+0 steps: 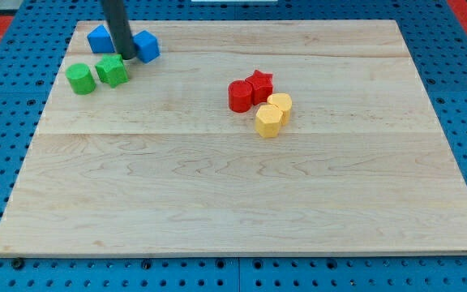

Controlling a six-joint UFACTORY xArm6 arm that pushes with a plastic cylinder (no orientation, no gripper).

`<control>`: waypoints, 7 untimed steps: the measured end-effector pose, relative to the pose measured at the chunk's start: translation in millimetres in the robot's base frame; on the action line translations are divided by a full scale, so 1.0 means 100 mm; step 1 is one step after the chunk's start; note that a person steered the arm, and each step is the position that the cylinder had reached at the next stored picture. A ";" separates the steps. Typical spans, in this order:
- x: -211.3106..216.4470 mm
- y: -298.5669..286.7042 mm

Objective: Drag the green star to the top center of the board

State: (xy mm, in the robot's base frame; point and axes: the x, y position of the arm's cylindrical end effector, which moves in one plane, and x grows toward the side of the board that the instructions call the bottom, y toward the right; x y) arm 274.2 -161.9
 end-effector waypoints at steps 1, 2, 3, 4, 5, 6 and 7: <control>-0.06 0.28; 0.51 0.28; 0.81 -0.49; 0.86 -1.42; 1.06 -1.41; 0.92 -1.43; 0.64 -0.97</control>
State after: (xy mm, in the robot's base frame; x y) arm 337.9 -259.3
